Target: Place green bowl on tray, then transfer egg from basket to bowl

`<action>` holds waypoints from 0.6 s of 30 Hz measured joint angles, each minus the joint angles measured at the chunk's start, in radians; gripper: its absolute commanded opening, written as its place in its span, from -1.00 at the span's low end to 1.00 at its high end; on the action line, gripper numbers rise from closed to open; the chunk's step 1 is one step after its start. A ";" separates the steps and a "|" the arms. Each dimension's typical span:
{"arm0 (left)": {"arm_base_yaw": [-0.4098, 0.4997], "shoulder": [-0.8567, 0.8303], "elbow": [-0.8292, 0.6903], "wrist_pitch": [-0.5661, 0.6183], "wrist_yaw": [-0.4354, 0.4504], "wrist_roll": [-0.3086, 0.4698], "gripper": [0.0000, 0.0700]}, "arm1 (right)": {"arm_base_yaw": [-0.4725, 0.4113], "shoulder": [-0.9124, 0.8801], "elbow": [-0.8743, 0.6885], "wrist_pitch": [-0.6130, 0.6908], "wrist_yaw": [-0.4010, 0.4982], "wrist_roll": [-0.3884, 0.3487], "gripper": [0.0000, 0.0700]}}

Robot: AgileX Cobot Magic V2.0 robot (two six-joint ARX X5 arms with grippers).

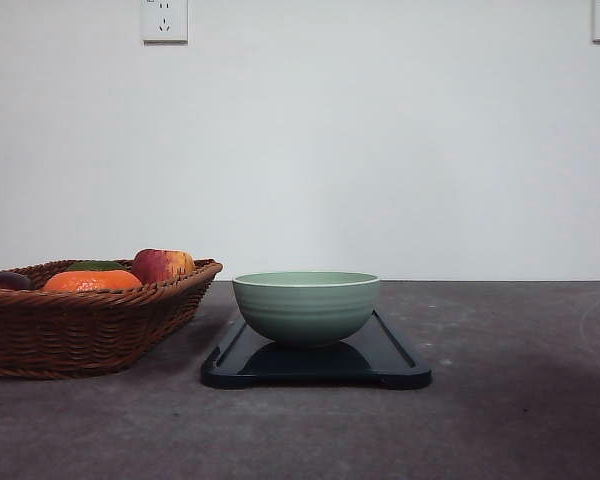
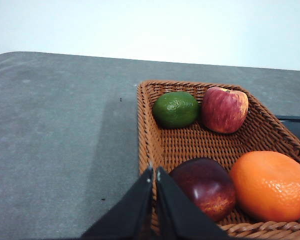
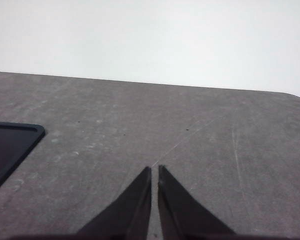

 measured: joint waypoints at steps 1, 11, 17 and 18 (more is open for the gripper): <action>0.000 0.000 0.000 0.000 0.000 0.000 -1.00 | 0.000 0.000 0.000 0.000 0.000 0.000 -0.96; 0.000 0.000 0.000 0.000 0.000 0.000 -1.00 | 0.000 0.000 0.000 0.000 0.000 0.000 -0.96; 0.000 0.000 0.000 0.000 0.000 0.000 -1.00 | 0.000 0.000 0.000 0.000 0.000 0.000 -0.96; 0.000 0.000 0.000 0.000 0.000 0.000 -1.00 | 0.000 0.000 0.000 0.000 0.000 0.000 -0.96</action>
